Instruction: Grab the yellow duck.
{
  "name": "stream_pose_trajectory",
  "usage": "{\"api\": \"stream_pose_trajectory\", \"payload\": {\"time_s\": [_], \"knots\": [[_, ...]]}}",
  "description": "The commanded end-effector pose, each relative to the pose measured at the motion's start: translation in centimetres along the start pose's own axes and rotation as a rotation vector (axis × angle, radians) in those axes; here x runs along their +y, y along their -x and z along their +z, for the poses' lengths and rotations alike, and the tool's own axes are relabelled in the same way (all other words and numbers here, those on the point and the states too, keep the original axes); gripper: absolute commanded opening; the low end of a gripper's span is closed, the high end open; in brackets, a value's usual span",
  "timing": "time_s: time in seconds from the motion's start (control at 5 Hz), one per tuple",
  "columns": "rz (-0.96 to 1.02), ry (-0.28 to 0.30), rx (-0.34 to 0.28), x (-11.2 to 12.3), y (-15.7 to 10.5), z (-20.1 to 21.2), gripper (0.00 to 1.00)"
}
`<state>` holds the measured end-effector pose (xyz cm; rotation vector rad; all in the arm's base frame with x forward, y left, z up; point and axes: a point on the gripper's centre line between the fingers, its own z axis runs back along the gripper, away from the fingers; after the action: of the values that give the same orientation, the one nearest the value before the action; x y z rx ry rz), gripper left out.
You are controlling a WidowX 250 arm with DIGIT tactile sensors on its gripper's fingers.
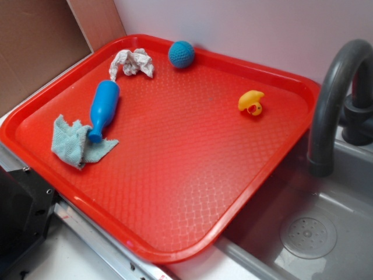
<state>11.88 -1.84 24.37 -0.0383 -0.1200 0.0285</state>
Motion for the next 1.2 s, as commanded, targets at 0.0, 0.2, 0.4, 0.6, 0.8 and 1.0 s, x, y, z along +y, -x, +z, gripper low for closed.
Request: {"api": "stream_pose_trajectory", "payload": {"time_s": [0.0, 0.2, 0.4, 0.6, 0.8, 1.0], "knots": [[0.000, 0.000, 0.000, 0.0, 0.0, 0.0, 1.00], [0.193, -0.063, -0.054, -2.0, -2.2, -1.5, 1.00], [0.294, -0.109, -0.109, -4.0, -5.3, -3.2, 1.00], [0.350, -0.098, -0.152, -5.6, -7.9, -4.8, 1.00], [0.343, -0.079, -0.177, -7.5, -12.0, -8.2, 1.00], [0.316, -0.027, -0.177, -8.3, -14.4, -10.7, 1.00]]}}
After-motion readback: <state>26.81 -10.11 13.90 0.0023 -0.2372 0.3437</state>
